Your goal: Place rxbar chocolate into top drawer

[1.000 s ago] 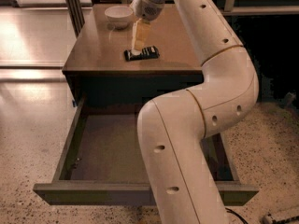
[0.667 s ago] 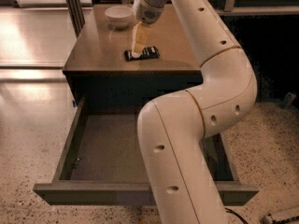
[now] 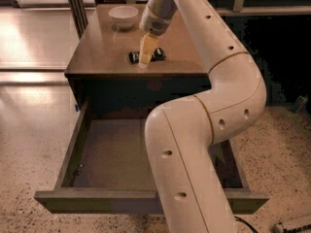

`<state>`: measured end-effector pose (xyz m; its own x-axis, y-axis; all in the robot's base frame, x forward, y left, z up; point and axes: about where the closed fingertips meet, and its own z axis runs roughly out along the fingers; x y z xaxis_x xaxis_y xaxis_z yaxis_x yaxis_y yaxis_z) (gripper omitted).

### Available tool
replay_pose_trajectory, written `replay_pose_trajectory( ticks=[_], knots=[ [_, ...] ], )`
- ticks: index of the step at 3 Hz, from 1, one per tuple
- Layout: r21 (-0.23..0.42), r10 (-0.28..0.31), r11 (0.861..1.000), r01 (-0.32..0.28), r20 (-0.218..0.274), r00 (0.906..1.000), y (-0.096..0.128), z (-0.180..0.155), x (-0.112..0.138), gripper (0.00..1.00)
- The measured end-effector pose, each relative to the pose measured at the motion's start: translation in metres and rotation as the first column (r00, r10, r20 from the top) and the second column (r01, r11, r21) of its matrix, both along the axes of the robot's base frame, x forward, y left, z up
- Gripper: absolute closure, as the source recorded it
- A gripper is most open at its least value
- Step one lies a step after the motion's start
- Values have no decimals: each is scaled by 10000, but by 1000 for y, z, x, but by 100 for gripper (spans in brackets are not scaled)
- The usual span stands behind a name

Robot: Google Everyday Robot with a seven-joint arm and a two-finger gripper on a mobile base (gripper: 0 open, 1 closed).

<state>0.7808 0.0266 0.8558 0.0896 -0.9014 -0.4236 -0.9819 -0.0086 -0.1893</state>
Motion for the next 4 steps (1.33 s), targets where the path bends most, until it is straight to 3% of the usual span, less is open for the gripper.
replay_pose_trajectory(
  ticks=[2, 4],
  knots=[
    [125, -64, 9999, 73, -751, 9972, 1, -21, -7, 0],
    [237, -72, 9997, 100, -1125, 9936, 2, -35, -9, 0]
  ],
)
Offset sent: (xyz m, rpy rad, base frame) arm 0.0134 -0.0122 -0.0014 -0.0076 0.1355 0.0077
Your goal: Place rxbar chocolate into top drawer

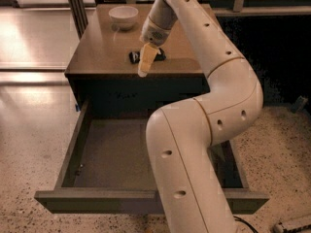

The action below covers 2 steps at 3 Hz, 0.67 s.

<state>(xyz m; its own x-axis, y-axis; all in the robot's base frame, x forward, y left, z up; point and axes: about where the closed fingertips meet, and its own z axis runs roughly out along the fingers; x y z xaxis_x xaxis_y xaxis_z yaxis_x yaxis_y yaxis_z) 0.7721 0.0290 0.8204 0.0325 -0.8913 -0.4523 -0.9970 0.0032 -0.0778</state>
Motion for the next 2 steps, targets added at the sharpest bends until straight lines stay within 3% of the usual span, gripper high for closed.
replay_pose_trajectory(
  ticks=[2],
  knots=[
    [57, -33, 10000, 35, -367, 9993, 1, -10, -4, 0]
  ],
)
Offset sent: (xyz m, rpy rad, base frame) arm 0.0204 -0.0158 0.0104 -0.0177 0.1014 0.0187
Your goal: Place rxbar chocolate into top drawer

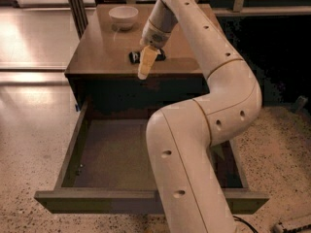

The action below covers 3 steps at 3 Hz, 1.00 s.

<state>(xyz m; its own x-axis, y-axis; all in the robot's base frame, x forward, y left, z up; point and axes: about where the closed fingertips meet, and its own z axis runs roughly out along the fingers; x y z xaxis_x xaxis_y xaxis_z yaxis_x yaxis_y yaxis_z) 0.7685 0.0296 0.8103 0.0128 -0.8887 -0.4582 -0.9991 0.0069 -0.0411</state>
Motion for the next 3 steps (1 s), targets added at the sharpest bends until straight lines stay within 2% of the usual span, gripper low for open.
replay_pose_trajectory(
  ticks=[1, 3],
  knots=[
    [25, -34, 10000, 34, -170, 9998, 1, -4, -2, 0],
    [26, -34, 10000, 34, -170, 9999, 1, -4, -2, 50]
  ],
)
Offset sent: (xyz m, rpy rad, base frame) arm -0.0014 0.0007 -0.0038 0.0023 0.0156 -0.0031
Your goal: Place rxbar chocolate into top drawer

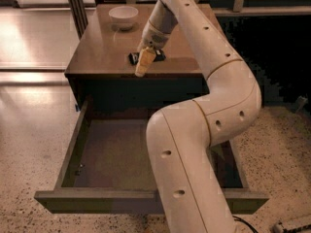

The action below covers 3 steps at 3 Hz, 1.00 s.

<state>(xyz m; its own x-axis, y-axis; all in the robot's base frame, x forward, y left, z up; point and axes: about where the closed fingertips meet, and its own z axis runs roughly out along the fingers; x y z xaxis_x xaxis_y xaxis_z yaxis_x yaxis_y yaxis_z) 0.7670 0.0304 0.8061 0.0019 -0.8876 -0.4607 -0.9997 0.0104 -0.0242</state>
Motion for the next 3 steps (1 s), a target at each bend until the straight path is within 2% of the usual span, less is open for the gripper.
replay_pose_trajectory(
  ticks=[2, 3],
  knots=[
    [0, 0, 10000, 0, 0, 10000, 0, 0, 0, 96],
    [0, 0, 10000, 0, 1, 10000, 0, 0, 0, 100]
  ],
)
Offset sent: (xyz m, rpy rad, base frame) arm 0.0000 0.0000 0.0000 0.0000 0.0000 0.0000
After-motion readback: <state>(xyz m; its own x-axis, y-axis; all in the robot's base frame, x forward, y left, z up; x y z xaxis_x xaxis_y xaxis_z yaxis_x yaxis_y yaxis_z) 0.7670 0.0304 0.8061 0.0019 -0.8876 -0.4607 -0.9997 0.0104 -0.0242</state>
